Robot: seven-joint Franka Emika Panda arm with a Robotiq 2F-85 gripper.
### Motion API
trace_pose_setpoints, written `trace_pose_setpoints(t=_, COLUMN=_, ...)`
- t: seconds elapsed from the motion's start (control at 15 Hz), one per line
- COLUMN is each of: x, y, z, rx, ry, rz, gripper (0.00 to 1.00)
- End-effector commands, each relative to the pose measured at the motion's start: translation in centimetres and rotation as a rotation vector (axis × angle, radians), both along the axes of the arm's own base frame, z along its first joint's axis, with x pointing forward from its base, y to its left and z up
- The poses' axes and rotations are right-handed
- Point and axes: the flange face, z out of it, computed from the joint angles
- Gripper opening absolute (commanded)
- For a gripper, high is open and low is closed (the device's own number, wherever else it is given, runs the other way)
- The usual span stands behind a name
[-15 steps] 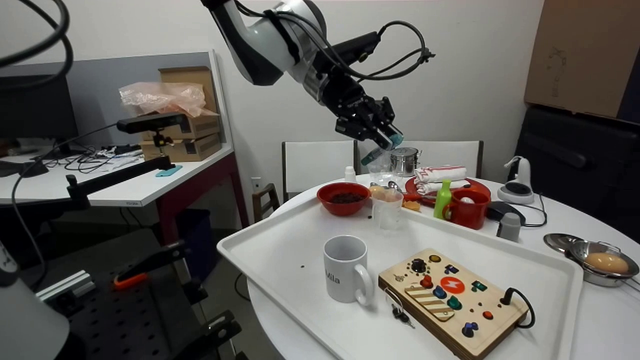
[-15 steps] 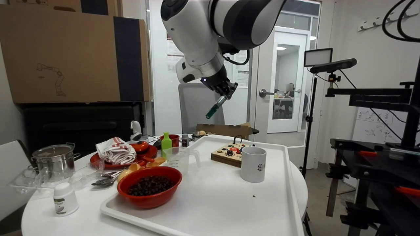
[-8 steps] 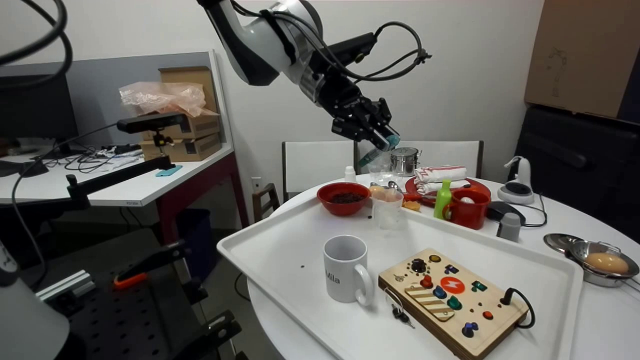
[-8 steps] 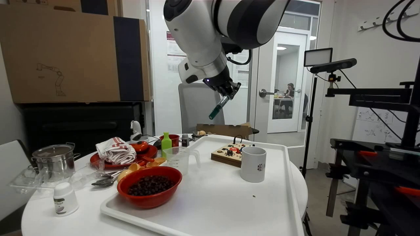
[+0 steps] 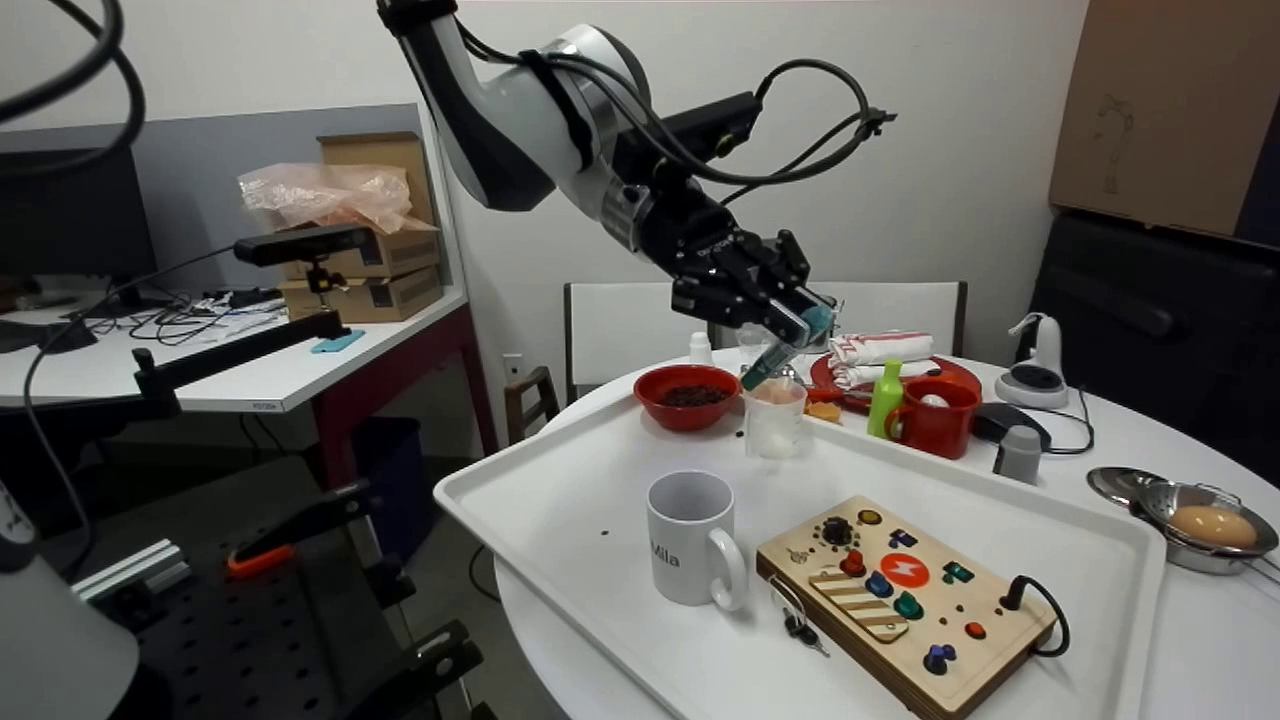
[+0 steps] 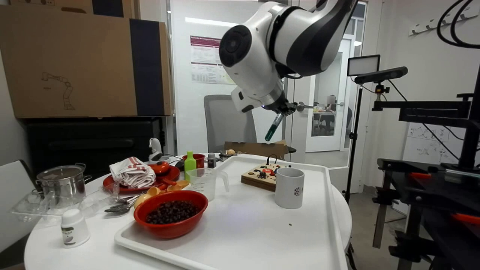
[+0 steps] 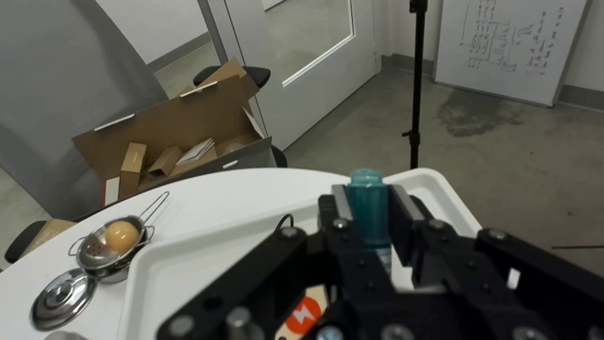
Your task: Put the green marker inside the white mug
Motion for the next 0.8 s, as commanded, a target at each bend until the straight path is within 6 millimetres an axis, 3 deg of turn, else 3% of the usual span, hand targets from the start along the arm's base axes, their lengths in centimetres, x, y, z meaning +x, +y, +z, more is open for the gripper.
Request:
trace_pose_setpoints(t=0.0, x=-3.6, y=-1.9, z=-1.1, rx=-0.067, ry=0.009, rz=0.027, gripper=0.14)
trace_pose_setpoints(t=0.4, x=-7.7, y=-2.6, z=-4.0, rx=-0.12, ry=0.049, rz=0.067, gripper=0.14)
trace_pose_setpoints(t=0.73, x=-8.6, y=-1.2, z=-4.9, rx=-0.149, ry=0.056, rz=0.112, gripper=0.14)
